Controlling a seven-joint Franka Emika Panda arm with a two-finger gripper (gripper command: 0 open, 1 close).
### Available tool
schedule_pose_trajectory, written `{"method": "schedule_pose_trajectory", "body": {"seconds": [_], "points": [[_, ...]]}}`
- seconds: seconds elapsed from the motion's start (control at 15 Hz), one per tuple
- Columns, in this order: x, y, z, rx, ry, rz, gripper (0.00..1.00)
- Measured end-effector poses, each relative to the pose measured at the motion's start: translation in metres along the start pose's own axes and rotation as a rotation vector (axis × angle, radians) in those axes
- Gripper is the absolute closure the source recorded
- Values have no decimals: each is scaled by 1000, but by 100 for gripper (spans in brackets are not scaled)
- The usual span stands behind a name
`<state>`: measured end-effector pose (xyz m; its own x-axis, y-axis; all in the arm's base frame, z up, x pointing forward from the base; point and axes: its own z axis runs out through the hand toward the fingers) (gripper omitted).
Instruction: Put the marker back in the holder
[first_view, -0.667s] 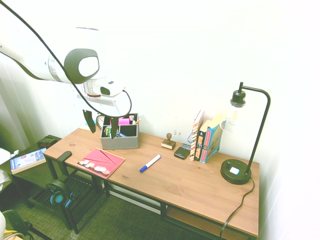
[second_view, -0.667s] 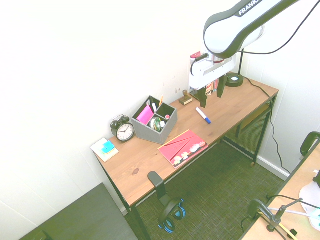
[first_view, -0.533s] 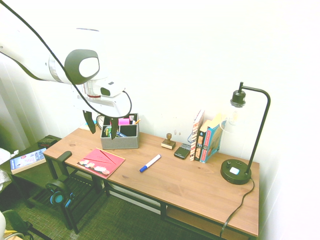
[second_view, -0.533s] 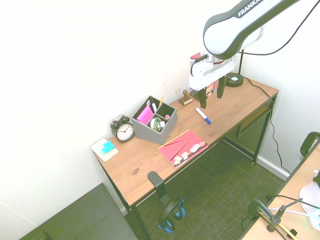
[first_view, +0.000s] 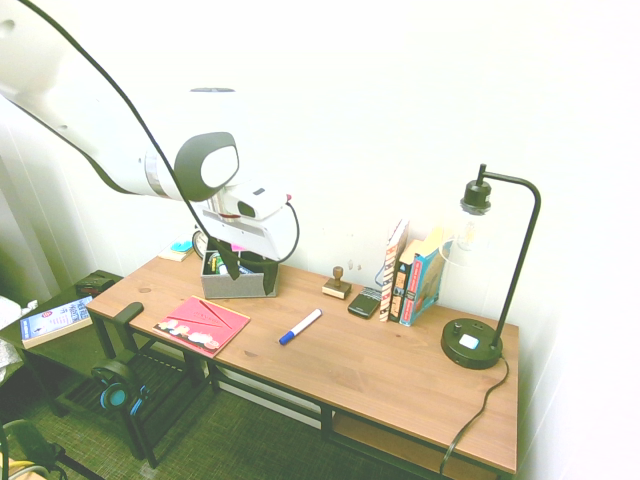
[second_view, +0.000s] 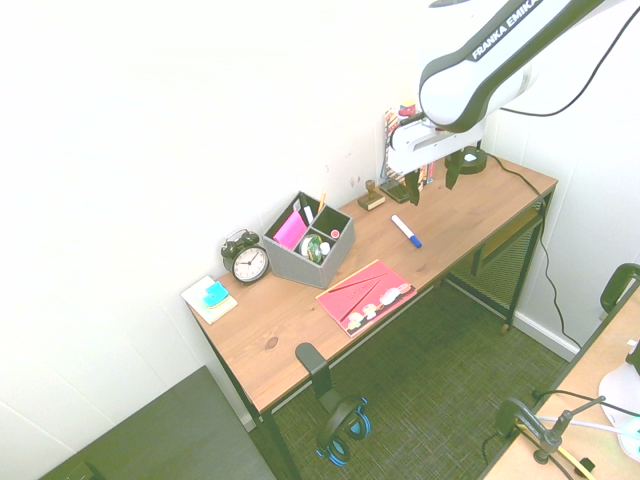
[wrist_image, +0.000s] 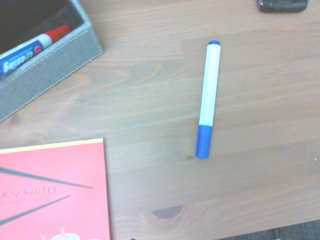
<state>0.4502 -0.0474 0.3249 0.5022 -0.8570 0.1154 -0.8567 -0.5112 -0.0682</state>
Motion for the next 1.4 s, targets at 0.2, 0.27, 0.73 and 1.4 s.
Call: {"method": "schedule_pose_trajectory", "body": {"seconds": [0.2,0.27,0.73,1.4], "points": [[7,9,42,-1,8,52,0],[7,14,56,-8,0,64,0],[1,22,124,0,-47,83,100],[36,-5,154,22,-57,50,100]]}}
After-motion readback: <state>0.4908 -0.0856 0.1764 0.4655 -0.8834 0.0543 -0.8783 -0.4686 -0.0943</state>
